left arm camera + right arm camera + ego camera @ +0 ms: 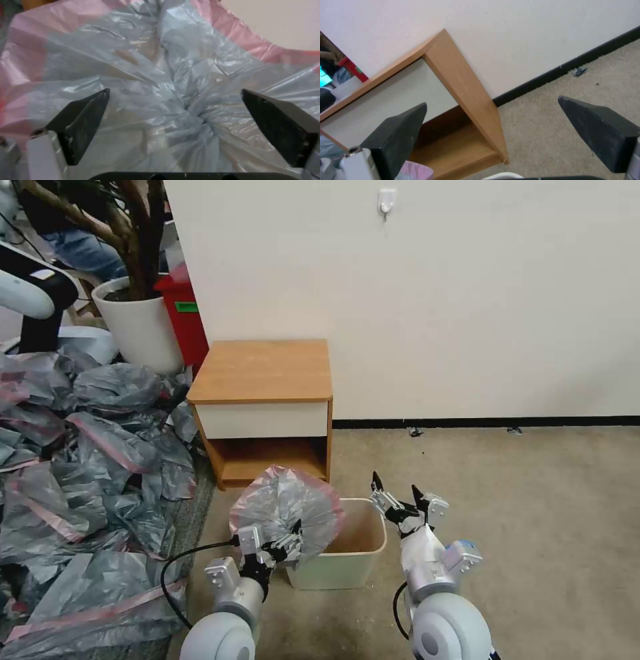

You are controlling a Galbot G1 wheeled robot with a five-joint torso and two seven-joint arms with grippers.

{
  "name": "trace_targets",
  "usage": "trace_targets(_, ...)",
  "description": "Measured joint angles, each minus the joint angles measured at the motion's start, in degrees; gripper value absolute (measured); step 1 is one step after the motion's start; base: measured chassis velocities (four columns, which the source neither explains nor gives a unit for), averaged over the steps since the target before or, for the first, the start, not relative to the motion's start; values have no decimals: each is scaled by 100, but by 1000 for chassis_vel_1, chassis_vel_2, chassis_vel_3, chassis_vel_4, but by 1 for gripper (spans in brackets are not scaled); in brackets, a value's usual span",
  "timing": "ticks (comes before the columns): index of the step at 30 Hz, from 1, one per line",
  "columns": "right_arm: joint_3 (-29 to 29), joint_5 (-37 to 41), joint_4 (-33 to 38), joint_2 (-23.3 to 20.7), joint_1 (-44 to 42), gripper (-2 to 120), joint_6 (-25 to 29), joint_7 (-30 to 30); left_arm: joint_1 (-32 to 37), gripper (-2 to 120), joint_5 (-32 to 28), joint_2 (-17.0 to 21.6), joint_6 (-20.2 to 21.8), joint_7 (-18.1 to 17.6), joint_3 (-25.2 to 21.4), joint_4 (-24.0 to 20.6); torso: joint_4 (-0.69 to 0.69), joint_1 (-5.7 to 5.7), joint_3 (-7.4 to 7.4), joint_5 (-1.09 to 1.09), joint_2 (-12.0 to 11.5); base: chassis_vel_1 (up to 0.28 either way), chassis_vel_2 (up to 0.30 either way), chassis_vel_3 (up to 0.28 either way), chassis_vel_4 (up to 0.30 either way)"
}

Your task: Pick up the garbage bag from the table and place it over the trash can.

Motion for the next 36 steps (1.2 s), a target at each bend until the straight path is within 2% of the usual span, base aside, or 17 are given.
trace_targets(2,2,2,-20,12,2,100,9,2,9,89,-32,80,60,27,-42,-45,0,0,0,0,0,0,0,0,0)
trace_targets(3,2,2,-20,12,2,100,9,2,9,89,-32,80,60,27,-42,-45,0,0,0,0,0,0,0,0,0)
trace_targets(7,-4,3,-50,35,20,100,16,4,28,73,-128,191,189,55,-79,-97,0,0,0,0,0,0,0,0,0)
trace_targets(10,-6,3,-58,41,30,100,16,5,32,71,-138,210,235,55,-83,-101,0,0,0,0,0,0,0,0,0)
trace_targets(15,-7,3,-77,56,43,99,17,13,61,57,-145,234,409,17,-111,-135,0,0,0,0,0,0,0,0,0)
trace_targets(20,5,5,-78,37,33,99,27,16,81,52,-147,259,507,-27,-145,-171,0,0,0,0,0,0,0,0,0)
trace_targets(26,10,8,-74,20,31,99,31,19,97,51,-190,286,606,-73,-151,-220,0,0,0,0,0,0,0,0,0)
trace_targets(30,10,10,-62,3,24,99,33,23,88,51,-350,327,724,-203,-153,-264,0,0,0,0,0,0,0,0,0)
trace_targets(36,15,14,-40,-32,14,99,36,27,-46,51,-819,428,1034,-594,-115,-334,0,0,0,0,0,0,0,0,0)
